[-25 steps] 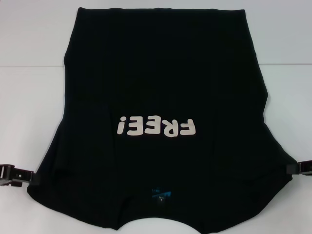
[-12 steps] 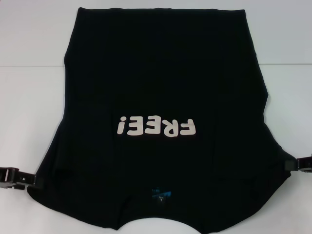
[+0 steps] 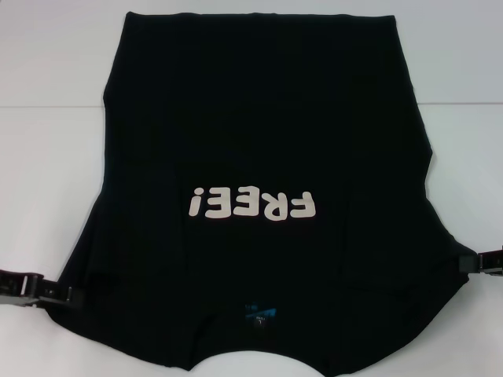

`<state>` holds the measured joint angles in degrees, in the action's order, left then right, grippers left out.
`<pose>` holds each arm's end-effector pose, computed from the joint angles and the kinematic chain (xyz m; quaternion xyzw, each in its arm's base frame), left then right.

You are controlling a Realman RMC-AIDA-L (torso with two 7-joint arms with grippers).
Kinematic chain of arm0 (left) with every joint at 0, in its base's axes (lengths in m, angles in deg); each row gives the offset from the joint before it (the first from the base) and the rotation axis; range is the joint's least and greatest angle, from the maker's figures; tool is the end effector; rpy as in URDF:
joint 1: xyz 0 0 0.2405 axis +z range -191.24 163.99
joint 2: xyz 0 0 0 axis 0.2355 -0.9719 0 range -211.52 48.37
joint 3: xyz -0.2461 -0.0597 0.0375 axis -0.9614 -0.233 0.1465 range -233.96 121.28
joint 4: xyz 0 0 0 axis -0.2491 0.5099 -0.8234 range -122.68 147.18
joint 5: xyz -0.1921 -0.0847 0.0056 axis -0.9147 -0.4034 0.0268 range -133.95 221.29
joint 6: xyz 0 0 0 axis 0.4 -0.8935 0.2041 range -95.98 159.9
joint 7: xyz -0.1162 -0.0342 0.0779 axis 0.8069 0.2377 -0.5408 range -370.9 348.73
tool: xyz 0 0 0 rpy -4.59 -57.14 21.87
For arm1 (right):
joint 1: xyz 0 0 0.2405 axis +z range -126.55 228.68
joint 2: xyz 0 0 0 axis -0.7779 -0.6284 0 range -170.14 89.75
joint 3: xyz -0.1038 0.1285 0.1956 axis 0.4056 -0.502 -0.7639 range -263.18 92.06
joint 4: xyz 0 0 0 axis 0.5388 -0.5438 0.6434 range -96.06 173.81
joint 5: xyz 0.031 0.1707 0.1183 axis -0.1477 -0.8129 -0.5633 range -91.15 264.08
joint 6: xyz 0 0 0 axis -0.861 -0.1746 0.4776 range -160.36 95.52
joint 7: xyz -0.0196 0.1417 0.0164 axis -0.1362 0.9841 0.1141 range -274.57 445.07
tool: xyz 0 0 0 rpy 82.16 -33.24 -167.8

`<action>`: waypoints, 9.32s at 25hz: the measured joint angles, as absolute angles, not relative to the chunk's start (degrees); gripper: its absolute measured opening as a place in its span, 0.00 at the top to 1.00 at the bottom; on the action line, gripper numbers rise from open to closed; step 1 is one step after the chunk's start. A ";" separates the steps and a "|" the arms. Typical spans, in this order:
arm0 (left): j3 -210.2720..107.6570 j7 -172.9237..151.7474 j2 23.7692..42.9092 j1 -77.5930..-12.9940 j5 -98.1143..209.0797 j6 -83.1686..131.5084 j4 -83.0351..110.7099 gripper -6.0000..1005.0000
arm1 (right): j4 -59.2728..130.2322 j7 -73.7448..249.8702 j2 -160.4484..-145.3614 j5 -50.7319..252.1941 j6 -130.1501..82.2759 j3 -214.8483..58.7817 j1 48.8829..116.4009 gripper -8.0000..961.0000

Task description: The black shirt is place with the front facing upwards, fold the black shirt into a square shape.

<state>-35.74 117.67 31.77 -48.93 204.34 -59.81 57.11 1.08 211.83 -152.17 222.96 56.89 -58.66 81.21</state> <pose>-0.3464 0.3209 0.0698 -0.7665 -0.6245 0.0065 0.1496 0.3348 0.3213 0.0555 -0.7621 0.6185 0.1495 0.1199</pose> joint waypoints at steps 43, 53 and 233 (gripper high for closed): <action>-43.40 109.95 30.11 -48.60 202.39 -63.27 56.58 0.92 | 1.08 212.06 -151.60 221.37 57.23 -58.97 80.76 0.97; -51.50 101.17 30.15 -45.32 202.31 -69.18 57.27 0.93 | 1.72 210.12 -149.86 221.85 59.06 -58.18 79.06 0.97; -30.55 122.75 29.65 -53.85 205.58 -60.20 50.69 0.21 | 2.58 206.24 -151.55 221.01 56.57 -59.60 80.49 0.97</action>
